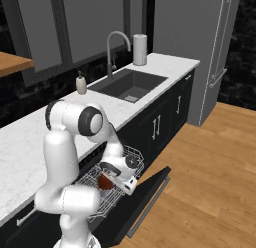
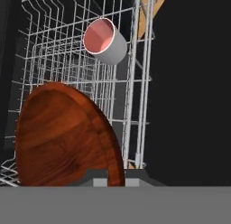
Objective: Pick up the cup and bowl from the counter, place them in the dishwasher, and close the dishwasher door.
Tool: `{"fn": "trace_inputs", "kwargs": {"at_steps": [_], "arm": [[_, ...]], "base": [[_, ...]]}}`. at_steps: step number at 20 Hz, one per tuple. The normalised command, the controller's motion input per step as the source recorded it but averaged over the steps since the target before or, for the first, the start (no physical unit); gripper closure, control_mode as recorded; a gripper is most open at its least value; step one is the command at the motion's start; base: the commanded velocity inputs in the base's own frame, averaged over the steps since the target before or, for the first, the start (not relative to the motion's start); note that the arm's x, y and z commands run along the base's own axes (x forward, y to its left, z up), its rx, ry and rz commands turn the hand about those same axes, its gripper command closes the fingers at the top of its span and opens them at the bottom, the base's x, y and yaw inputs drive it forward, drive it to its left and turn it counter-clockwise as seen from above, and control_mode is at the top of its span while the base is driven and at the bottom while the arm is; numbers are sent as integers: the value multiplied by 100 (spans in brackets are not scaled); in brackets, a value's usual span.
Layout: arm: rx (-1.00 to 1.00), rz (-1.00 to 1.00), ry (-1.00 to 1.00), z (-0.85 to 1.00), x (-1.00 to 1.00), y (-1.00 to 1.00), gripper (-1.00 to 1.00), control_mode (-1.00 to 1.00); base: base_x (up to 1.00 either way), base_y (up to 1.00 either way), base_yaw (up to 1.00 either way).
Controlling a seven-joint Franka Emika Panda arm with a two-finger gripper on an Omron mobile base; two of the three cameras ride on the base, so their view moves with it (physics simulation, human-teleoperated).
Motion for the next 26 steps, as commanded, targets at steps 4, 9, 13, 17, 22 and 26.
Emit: {"fn": "trace_inputs", "kwargs": {"at_steps": [4, 9, 13, 17, 22, 26], "arm": [[0, 0, 0, -39, 26, 23, 100, -100], [0, 0, 0, -39, 31, 15, 100, -100], [0, 0, 0, -44, 25, 7, 100, -100], [0, 1, 0, -50, 14, 3, 100, -100], [0, 3, 0, -51, 9, 0, 100, -100], [0, 2, 0, -24, 0, 0, -100, -100]], "base": [[0, 0, 0], [0, 0, 0], [0, 0, 0], [0, 0, 0], [0, 0, 0], [0, 0, 0]]}}
